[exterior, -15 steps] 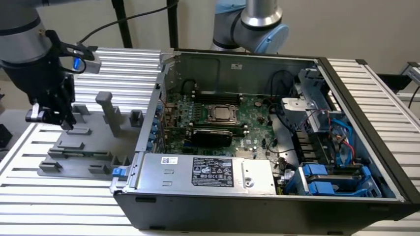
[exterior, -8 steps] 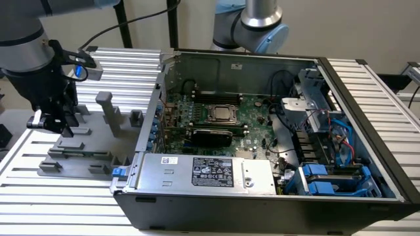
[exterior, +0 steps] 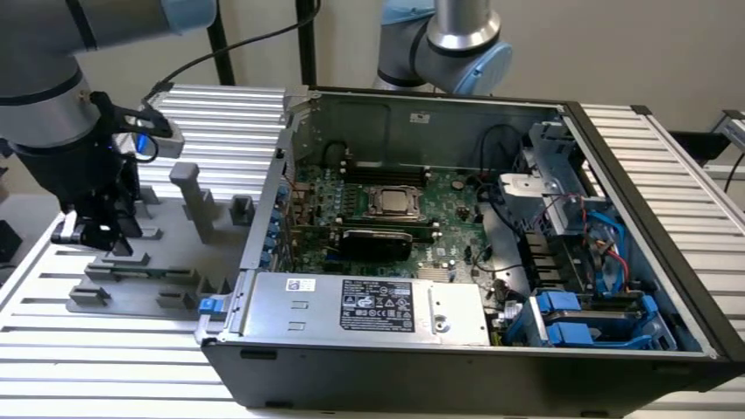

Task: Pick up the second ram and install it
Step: 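Pick up the second ram and move it above second insertion slot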

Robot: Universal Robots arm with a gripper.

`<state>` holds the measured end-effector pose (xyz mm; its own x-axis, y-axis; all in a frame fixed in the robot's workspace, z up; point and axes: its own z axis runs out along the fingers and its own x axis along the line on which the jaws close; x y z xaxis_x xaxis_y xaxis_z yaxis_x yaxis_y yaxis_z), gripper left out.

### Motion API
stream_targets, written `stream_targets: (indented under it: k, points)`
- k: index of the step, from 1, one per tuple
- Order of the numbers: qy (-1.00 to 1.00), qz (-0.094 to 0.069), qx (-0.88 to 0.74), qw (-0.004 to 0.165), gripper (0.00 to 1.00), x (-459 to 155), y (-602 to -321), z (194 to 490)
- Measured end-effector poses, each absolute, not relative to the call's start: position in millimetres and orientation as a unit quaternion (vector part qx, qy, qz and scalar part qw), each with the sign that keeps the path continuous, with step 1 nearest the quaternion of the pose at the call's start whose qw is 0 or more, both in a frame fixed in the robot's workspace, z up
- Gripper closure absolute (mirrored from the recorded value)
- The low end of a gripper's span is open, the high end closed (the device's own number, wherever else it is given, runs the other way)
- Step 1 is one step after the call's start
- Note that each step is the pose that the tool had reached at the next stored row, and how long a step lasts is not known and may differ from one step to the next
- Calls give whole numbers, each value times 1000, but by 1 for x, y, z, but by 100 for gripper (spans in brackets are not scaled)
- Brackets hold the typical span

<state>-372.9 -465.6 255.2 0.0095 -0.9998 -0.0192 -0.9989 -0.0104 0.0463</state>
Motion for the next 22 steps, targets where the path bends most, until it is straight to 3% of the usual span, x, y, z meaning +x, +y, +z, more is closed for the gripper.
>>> stream_targets:
  k: [22]
  points:
    - [-721,-23,693,9,64,-373,-467,215]
